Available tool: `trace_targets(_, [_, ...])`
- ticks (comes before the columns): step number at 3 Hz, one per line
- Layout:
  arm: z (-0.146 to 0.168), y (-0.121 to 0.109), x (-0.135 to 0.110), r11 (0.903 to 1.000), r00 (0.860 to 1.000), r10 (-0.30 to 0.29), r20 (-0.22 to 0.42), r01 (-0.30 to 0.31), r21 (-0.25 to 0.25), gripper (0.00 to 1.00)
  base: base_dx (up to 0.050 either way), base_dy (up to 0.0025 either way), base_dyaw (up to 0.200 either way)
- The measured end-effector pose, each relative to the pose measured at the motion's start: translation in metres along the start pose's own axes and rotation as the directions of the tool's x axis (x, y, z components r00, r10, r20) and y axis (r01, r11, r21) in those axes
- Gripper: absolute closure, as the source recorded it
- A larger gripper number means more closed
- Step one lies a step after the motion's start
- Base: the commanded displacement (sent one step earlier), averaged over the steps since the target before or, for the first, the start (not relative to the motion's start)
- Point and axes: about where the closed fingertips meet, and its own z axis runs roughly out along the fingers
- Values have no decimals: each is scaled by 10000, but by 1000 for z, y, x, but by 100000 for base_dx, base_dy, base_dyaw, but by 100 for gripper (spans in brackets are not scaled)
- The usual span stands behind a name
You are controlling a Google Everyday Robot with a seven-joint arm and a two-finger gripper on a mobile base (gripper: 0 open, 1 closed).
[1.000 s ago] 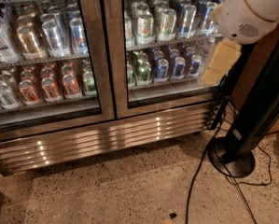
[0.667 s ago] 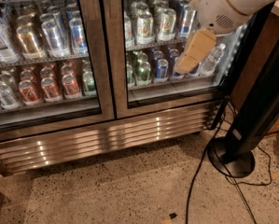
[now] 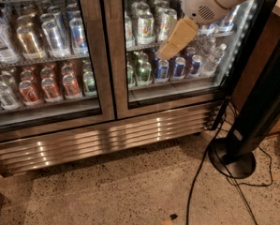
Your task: Open right fridge door
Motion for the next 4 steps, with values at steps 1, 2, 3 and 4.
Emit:
trace_targets(1, [0, 0, 0, 10000, 10000, -1, 6, 1, 0, 0, 0, 0, 0])
trace_targets(2, [12, 2, -15, 9975, 9984, -369, 439, 395, -587, 0, 0, 0, 0])
trace_targets(3, [37, 13, -70, 9706, 9768, -1398, 1619, 1676, -1728, 0, 0, 0, 0])
trace_targets(4, [51, 35, -119, 9445, 9391, -1624, 3029, 2368, -2278, 0, 0, 0, 0])
